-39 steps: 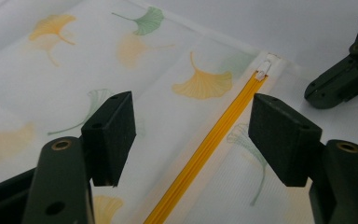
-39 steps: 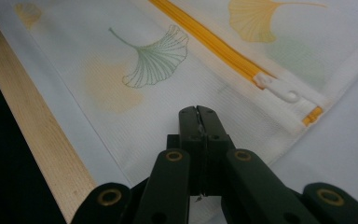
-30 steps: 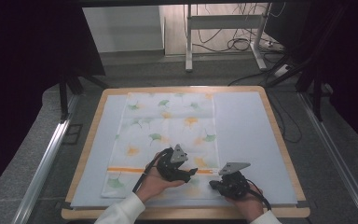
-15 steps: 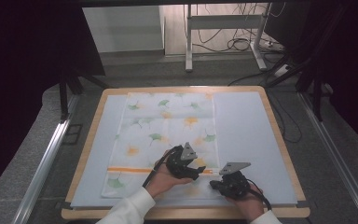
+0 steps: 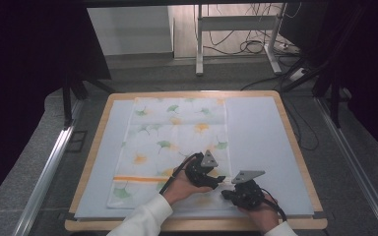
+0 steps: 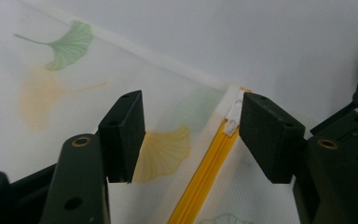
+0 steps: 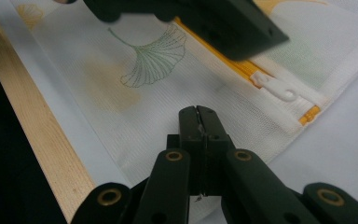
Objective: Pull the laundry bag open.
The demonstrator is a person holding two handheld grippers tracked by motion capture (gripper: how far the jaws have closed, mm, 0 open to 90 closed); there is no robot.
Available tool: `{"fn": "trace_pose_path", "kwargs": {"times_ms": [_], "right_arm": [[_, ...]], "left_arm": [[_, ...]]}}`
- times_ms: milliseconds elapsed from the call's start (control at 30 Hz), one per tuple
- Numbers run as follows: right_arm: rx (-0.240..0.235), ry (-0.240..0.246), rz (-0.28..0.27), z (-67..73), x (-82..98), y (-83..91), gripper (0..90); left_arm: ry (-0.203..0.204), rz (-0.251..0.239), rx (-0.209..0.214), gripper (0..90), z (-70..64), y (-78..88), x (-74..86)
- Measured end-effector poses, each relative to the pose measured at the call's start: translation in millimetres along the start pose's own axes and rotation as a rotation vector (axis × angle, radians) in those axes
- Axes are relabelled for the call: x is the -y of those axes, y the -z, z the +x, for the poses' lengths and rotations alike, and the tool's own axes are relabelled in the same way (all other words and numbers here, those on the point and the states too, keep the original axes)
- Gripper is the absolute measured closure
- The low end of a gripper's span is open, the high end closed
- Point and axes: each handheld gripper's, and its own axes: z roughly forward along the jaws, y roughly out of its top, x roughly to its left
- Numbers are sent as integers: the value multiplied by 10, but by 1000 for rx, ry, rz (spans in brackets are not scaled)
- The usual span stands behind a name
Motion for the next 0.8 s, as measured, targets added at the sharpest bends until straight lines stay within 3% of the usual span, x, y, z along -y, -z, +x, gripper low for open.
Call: {"fn": "trace_pose_path", "kwargs": {"times_ms": [100, 133, 167, 533, 800], "right_arm": [[-3, -2, 3, -2, -1, 1, 891], [-4, -3, 3, -3, -1, 1, 890], [-4, -3, 3, -4, -1, 1, 891], [-8, -5, 6, -10, -3, 2, 891], [-8, -6, 6, -11, -4, 1, 891]], "left_arm": [[-14, 16, 9, 400, -24, -59, -34], [-44, 43, 8, 401, -13, -61, -49], [-48, 45, 7, 401, -18, -77, -60], [-39, 82, 16, 435, -19, -191, -103], [-42, 79, 41, 517, -50, -217, -111]]}}
